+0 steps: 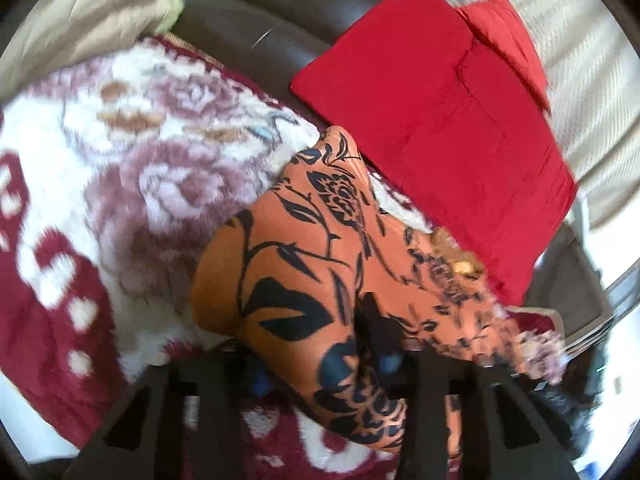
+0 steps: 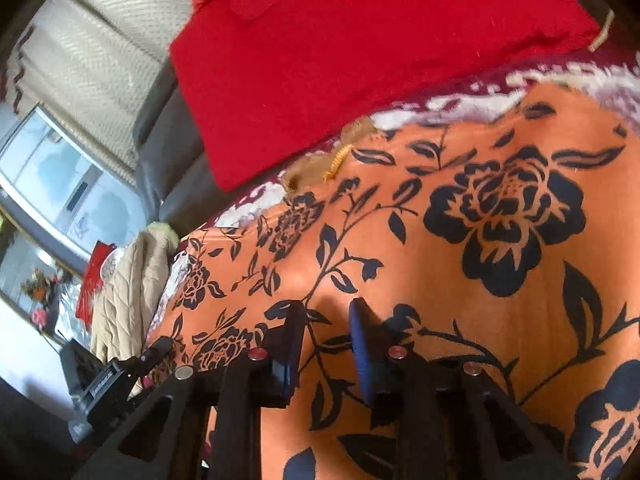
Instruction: Fold small clothes
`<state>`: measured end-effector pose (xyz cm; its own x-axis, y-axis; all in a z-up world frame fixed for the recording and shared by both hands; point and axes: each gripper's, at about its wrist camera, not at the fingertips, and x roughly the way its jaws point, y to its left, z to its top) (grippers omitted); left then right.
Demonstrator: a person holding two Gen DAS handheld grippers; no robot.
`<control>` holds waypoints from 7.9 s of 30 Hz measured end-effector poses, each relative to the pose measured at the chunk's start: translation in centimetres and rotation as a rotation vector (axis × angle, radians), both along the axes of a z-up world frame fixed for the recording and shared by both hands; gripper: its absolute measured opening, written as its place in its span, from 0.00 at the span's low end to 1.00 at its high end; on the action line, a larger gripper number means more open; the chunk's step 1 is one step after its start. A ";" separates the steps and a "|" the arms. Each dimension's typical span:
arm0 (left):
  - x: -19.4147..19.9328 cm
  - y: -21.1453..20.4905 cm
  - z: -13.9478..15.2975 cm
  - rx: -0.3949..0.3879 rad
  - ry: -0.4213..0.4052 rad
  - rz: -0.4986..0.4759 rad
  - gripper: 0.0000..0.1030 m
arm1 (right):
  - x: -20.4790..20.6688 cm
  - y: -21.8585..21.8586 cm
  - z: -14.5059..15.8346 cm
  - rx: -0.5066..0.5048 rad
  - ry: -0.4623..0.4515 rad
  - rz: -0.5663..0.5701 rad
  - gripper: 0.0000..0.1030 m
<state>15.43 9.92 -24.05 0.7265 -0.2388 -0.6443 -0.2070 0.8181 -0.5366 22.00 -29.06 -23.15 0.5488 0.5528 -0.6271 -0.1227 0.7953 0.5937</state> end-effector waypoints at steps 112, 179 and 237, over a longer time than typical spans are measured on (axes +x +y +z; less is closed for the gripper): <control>3.1 -22.1 3.6 0.570 -0.046 -0.560 0.67 | 4.2 -14.8 6.0 -0.161 0.094 -0.174 0.18; 2.5 -20.1 2.8 0.555 -0.002 -0.612 0.95 | 8.9 -4.0 6.2 -0.255 0.184 0.107 0.26; 6.1 -21.4 2.8 0.562 -0.002 -0.549 0.96 | 0.9 -12.9 4.7 -0.249 0.219 -0.158 0.31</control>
<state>21.55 -11.46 -21.21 0.6002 -0.2025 -0.7738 0.3059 0.9520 -0.0119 22.87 -41.96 -18.44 0.4532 0.2876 -0.8437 0.1214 0.9178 0.3781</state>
